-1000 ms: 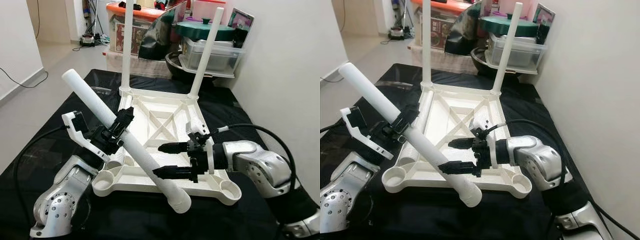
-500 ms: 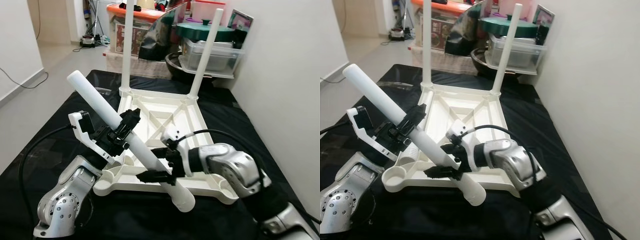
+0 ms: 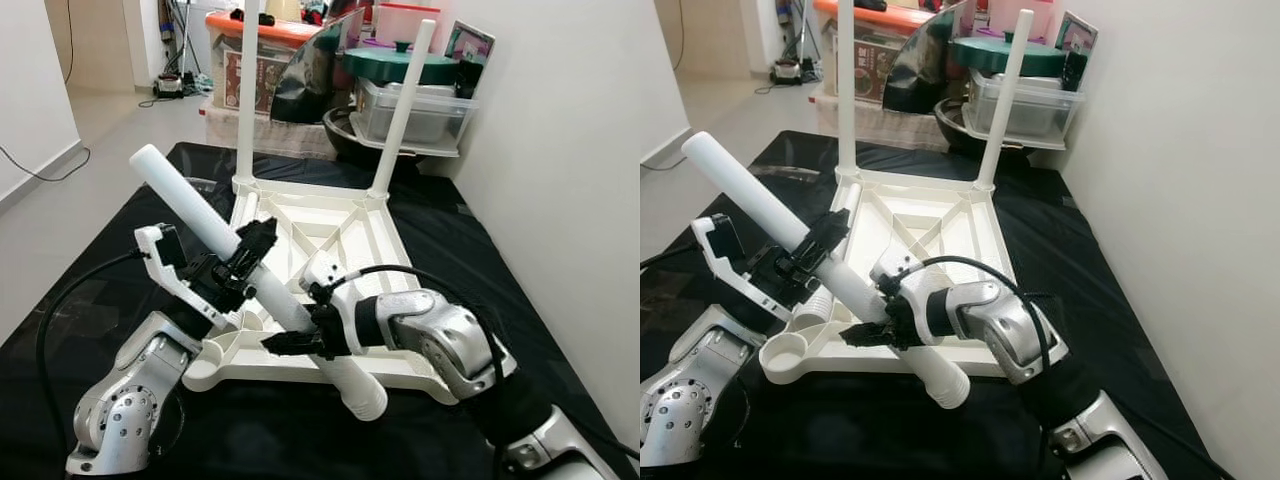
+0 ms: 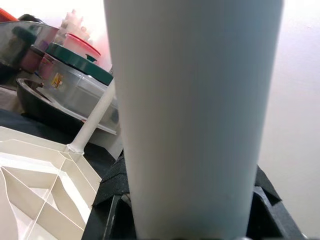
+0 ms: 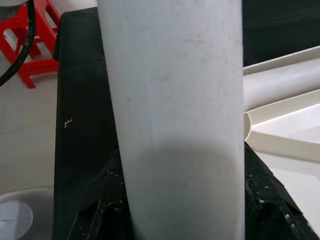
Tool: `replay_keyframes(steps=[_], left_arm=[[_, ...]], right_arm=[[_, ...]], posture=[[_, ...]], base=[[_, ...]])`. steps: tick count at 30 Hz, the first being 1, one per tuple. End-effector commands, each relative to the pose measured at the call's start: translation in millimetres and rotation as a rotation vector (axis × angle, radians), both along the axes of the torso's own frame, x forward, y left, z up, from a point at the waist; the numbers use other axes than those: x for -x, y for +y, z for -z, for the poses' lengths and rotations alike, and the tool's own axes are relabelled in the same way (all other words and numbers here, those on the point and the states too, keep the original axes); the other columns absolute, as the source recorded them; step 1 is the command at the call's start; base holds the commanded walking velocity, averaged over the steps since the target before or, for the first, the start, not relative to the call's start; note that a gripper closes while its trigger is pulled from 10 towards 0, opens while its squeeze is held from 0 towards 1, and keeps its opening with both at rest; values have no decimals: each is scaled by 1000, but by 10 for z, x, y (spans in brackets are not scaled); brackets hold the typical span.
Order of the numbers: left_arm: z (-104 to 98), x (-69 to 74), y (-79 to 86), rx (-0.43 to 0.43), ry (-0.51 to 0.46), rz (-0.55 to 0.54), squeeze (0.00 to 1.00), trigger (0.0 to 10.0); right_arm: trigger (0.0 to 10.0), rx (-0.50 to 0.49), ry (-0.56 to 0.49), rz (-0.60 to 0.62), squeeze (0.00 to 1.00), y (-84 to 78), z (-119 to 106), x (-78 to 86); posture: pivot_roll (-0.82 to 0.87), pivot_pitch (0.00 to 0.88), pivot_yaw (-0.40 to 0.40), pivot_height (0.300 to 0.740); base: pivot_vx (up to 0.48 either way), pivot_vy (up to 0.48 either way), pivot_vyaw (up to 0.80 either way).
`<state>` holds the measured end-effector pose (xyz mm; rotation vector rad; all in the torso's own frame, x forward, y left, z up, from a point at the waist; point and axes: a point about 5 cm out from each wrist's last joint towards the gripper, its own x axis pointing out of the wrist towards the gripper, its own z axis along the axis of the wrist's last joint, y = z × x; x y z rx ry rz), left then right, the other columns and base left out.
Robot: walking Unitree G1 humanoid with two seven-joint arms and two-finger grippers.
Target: Building children table
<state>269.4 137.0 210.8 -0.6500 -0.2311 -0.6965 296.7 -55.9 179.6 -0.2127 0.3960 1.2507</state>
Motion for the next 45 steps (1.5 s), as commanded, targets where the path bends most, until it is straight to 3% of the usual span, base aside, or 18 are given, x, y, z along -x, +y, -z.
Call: replay_keyframes(steps=[1,3,4,5,6,15,23,25,27,31,32,34,35,37,40,43,44,45], left_arm=[[10,-5,-51,-24,-8,8,0,0],[13,-16,-57,-33,-8,5,0,0],[27,-45,-52,-60,-2,-13,0,4784],[27,-45,-52,-60,-2,-13,0,4784],[30,-61,-54,-54,-1,-5,1000,10000],[-63,9,-59,44,-37,65,1000,10000],[-268,229,-20,199,-117,211,1000,10000],[-322,296,-17,231,-141,249,1000,10000],[-329,309,-17,232,-143,253,1000,10000],[-181,136,74,158,-50,68,1000,10000],[-96,45,133,101,12,-34,165,10000],[-47,-4,174,66,54,-94,165,10000],[30,-68,235,20,116,-173,0,10000],[118,-125,340,-21,187,-276,0,10000],[143,-136,383,-27,206,-312,0,10000],[246,-152,489,-235,270,-445,0,10000],[246,-152,489,-235,270,-445,0,10000],[249,-138,481,-348,256,-467,0,10000]], right_arm=[[0,10,49,22,0,-6,103,19],[0,8,51,26,0,-13,106,24],[0,5,53,28,0,-28,102,31],[0,5,53,28,0,-28,102,31],[0,3,54,30,0,-52,91,31],[0,-7,61,47,0,-187,29,-20],[0,-22,49,98,0,-498,-139,-114],[0,-8,20,139,0,-665,-219,-200],[0,-2,7,162,0,-733,-257,-241],[0,-15,-39,238,0,-920,-429,-377],[0,-38,-64,279,0,-984,-529,-433],[0,-55,-79,305,0,-1023,-595,-464],[0,-83,-87,325,0,-1057,-667,-483],[0,-122,-94,348,0,-1093,-748,-497],[0,-135,-98,356,0,-1105,-773,-501],[0,-258,-149,644,0,-1224,-820,-727],[0,-258,-149,644,0,-1224,-820,-727],[0,-319,-154,822,0,-1319,-788,-855]], posture=[[80,0,-134,740],[79,0,-133,740],[78,0,-130,740],[78,0,-130,740],[78,0,-130,740],[75,0,-134,740],[72,0,-140,740],[66,0,-138,740],[66,0,-138,740],[68,0,-143,740],[67,0,-143,740],[67,0,-143,740],[73,0,-144,740],[71,0,-140,740],[71,0,-140,740],[86,0,-141,740],[86,0,-141,740],[97,0,-142,740]], base=[[0,0,0],[0,0,0],[0,0,0],[0,0,0],[0,0,0],[0,0,0],[0,0,0],[0,0,0],[0,0,0],[0,0,0],[0,0,0],[0,0,0],[0,0,0],[0,0,0],[0,0,0],[0,0,0],[0,0,0],[0,0,0]])
